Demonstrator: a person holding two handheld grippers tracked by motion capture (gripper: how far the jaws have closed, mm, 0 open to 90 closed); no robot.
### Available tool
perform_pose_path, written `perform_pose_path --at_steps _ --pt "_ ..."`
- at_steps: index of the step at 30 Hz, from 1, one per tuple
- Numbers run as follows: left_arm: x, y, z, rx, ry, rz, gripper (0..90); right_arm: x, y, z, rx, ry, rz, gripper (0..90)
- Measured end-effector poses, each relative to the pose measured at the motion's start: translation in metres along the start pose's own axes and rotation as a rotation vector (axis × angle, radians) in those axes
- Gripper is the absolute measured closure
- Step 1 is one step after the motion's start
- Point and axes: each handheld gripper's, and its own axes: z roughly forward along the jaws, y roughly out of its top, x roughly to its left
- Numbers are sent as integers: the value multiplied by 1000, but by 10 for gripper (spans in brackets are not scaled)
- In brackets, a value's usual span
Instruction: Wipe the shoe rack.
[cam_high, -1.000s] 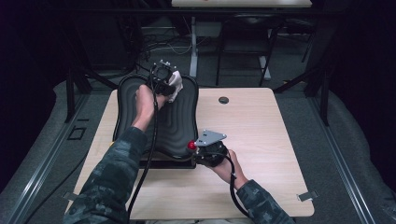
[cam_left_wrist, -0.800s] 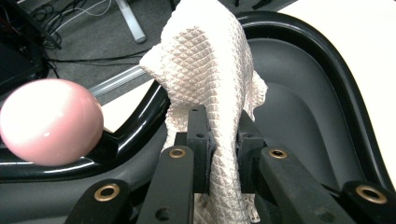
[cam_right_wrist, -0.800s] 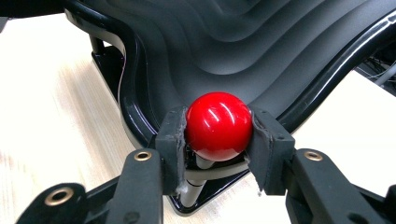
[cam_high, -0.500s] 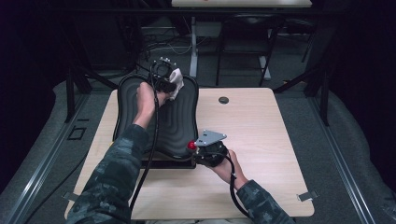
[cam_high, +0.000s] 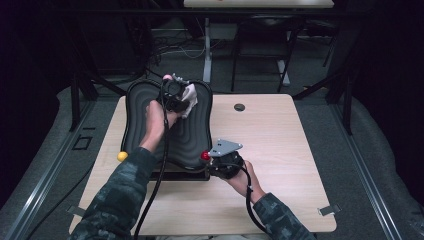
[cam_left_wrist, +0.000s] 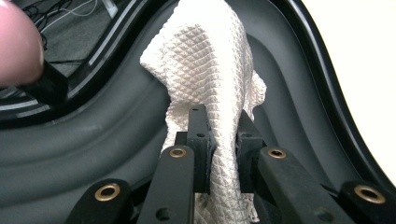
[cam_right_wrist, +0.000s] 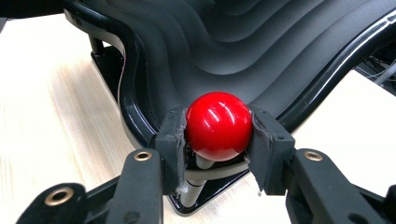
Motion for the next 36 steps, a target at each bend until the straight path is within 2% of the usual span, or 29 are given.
perform_pose_path --at_steps 12,22,30,36 --pt "-19 -29 -7 -13 -23 34 810 0 0 0 0 0 1 600" --pt "-37 -54 -12 -14 -71 61 810 0 0 0 2 -6 0 600" --pt "-54 -73 -16 0 -105 100 810 1 0 0 3 -4 3 600" --pt "-61 -85 -20 8 -120 120 810 1 0 0 5 -6 4 600"
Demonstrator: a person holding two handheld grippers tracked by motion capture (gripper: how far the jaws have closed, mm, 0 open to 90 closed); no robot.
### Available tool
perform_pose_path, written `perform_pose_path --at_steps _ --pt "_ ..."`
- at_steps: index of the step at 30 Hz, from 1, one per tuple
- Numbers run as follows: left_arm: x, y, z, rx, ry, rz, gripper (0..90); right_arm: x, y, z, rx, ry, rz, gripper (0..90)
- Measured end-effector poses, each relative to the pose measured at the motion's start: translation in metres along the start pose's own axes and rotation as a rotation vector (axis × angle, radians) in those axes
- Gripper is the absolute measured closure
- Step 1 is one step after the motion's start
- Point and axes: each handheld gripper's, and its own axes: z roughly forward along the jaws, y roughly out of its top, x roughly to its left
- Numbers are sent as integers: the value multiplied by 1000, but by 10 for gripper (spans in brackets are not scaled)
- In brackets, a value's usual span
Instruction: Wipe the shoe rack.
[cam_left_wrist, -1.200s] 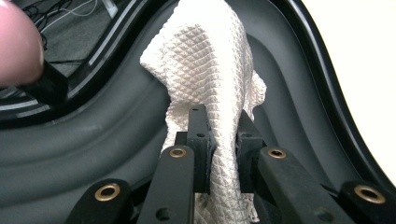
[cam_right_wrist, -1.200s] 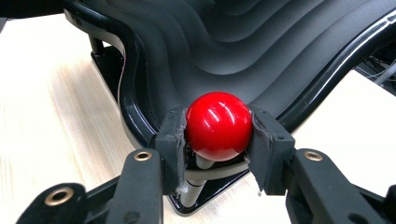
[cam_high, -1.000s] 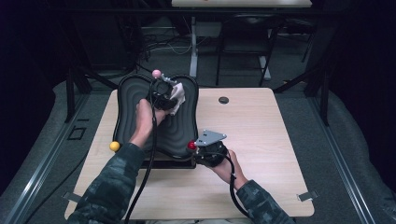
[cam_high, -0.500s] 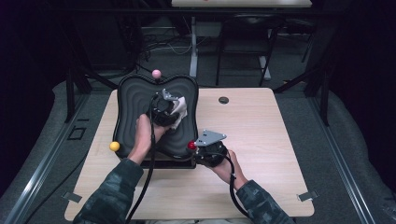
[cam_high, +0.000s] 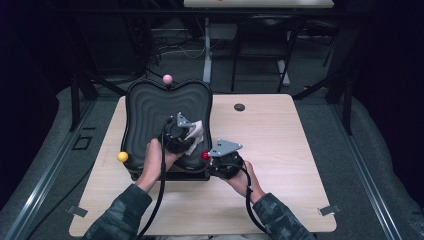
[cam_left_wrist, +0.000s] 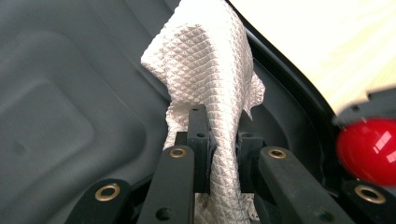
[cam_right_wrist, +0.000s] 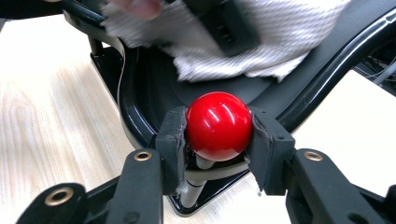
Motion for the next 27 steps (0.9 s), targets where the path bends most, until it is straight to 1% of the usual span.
perform_pose_path --at_steps 3,6,7,9,13,16,18,21,23,25,27 --pt "-4 -6 -1 3 -20 2 810 0 0 0 -1 -1 -3 600" --pt "-11 -11 -1 15 -38 15 810 0 0 0 -1 -2 -2 600" --pt "-12 -13 -1 16 -42 16 810 0 0 1 -9 0 0 600" --pt "-15 -14 -1 11 -36 19 810 0 -1 1 -11 2 1 600" --pt "-17 -17 -2 18 -54 19 810 0 -1 1 -13 3 2 600" --pt "-19 -18 -2 16 -51 21 810 0 -1 1 -14 4 2 600" --pt "-18 -18 -2 18 -54 21 810 0 -1 1 -15 6 2 600" --pt "-16 -15 -2 15 -47 22 810 0 -1 1 -18 9 2 600" --pt "-12 -12 -1 10 -46 14 809 0 -1 1 -18 8 2 600" --pt "-7 -8 0 4 -59 -2 810 -1 -1 1 -18 8 3 600" --pt "-2 -3 1 -2 -48 -6 810 -1 -1 1 -18 9 2 600"
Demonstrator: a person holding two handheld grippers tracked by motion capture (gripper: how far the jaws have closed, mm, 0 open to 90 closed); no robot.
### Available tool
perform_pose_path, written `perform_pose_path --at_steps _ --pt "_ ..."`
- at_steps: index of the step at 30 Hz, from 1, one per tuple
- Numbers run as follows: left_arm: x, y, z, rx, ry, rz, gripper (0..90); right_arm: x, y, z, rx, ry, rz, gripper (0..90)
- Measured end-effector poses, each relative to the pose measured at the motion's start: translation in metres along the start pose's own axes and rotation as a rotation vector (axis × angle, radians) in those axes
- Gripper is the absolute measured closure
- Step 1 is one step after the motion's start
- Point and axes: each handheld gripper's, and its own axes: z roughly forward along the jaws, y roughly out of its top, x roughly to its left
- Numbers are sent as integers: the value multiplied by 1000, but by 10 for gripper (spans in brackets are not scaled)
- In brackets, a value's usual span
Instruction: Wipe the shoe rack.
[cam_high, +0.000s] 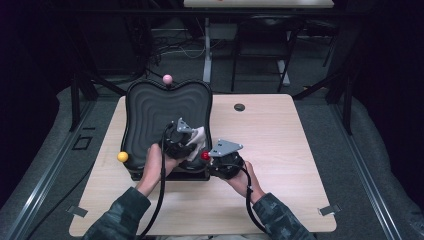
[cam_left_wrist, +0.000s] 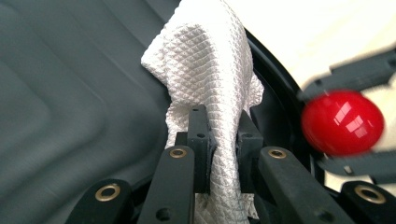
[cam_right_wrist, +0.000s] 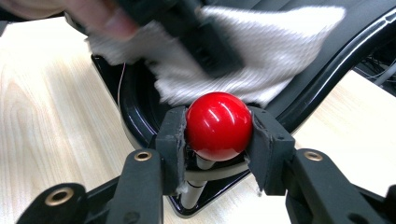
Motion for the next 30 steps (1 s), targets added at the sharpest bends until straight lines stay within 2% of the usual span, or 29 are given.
perform_pose_path --at_steps 16,30 --pt "39 52 8 -7 90 -20 807 0 0 0 0 -2 -1 601" --pt "61 99 19 -6 158 -33 807 0 0 0 -1 -1 0 600"
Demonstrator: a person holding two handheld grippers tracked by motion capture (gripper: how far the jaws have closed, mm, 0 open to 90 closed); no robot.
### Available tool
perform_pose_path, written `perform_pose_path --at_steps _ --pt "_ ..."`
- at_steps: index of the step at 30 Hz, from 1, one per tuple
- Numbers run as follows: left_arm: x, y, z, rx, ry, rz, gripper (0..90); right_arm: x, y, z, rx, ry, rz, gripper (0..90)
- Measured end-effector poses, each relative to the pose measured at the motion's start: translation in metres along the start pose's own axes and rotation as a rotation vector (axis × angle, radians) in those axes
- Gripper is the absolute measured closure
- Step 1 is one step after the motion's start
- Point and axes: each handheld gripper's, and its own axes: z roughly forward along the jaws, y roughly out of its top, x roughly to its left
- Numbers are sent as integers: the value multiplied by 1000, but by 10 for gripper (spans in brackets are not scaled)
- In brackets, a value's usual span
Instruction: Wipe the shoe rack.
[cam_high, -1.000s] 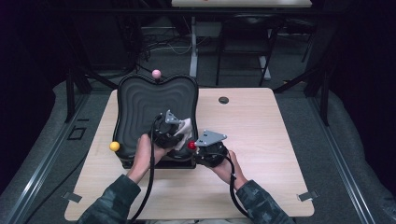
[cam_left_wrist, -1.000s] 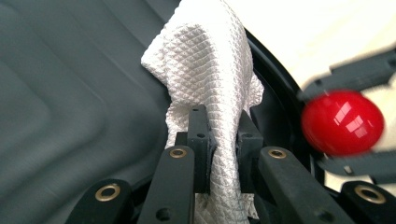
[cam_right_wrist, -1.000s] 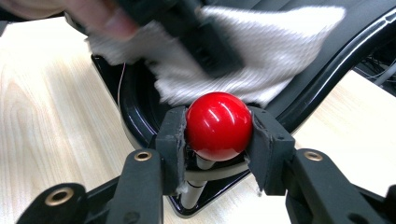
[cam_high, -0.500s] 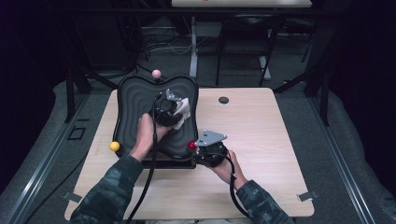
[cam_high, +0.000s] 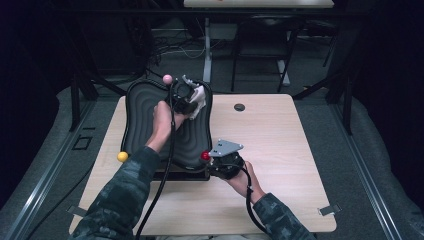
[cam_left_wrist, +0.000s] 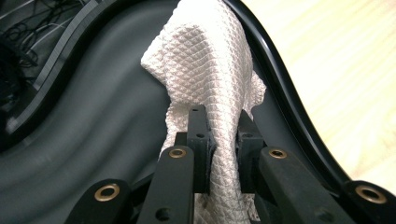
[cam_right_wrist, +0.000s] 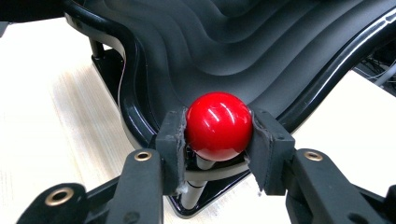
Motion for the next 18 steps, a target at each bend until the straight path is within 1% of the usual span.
perform_pose_path --at_steps 6,12,13,16,18 --pt "6 18 6 1 15 -22 805 0 0 0 0 1 -1 601" --pt "8 31 10 -1 26 -38 805 0 0 0 0 2 -1 601" --pt "9 33 11 2 23 -39 805 0 0 0 0 2 -1 601" --pt "7 35 12 12 25 -24 805 0 0 0 1 0 -1 601" --pt "6 34 12 18 11 -22 806 -1 0 0 0 3 -2 600"
